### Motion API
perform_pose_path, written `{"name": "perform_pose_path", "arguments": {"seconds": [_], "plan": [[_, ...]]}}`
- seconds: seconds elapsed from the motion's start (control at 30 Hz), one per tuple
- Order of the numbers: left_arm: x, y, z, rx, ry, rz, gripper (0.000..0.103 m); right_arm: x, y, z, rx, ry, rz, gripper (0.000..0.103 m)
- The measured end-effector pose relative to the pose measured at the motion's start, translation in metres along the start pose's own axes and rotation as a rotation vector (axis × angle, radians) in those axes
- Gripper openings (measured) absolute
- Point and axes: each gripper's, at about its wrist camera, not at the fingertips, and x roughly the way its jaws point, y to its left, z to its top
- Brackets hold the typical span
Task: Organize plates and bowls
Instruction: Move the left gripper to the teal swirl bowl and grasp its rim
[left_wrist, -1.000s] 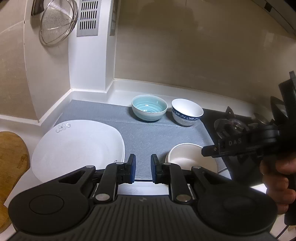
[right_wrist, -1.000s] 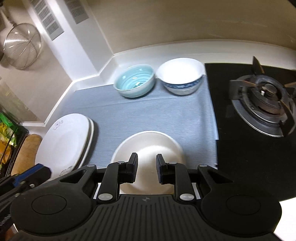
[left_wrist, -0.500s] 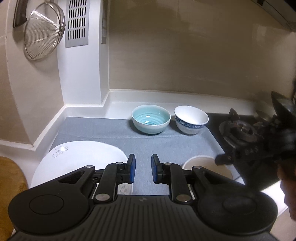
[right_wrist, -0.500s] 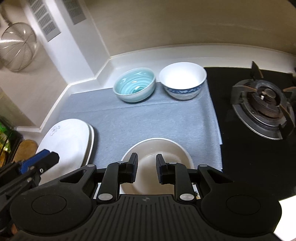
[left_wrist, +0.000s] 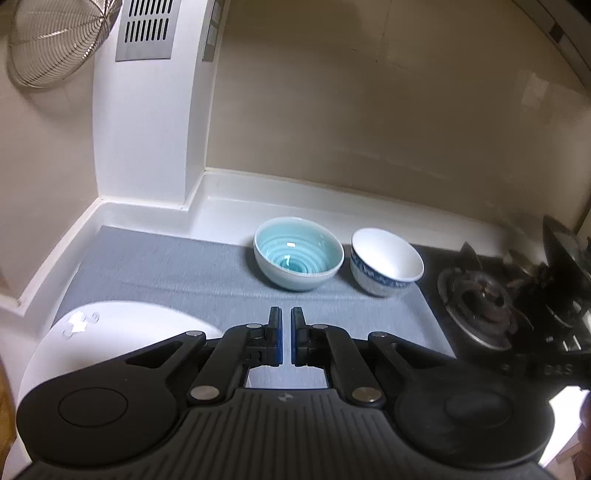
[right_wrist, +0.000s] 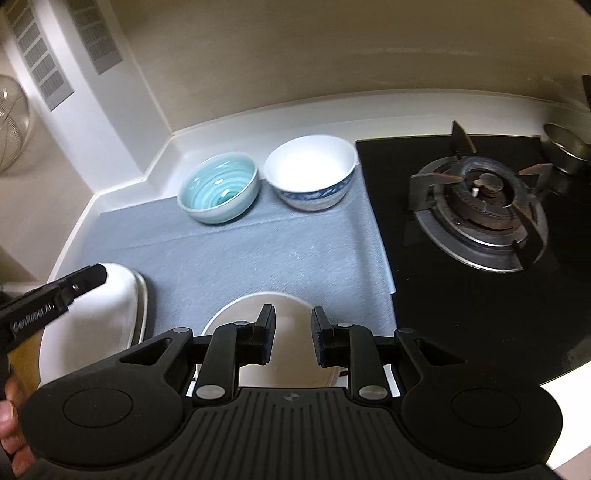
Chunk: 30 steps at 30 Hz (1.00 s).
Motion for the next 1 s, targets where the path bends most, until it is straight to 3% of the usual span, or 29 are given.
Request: {"name": "perform_pose_path", "arguments": {"seconds": [0.37, 0.53, 0.67, 1.0], "plan": [[0.088, 0.031, 0.042, -0.154, 0.072, -0.025, 0.006, -0.023, -0.022, 0.005, 0.054, -0.062, -0.058, 0.024], [0.131, 0.038, 0.056, -0.224, 0.115, 0.011, 0.012, -0.038, -0.036, 0.001, 0.087, -0.079, -0.097, 0.024], [0.155, 0.037, 0.065, -0.238, 0.158, 0.056, 0.025, -0.047, -0.046, -0.001, 0.119, -0.097, -0.134, 0.024], [0.187, 0.032, 0.067, -0.236, 0.239, 0.077, 0.025, -0.054, -0.049, -0.006, 0.155, -0.095, -0.169, 0.024]]}}
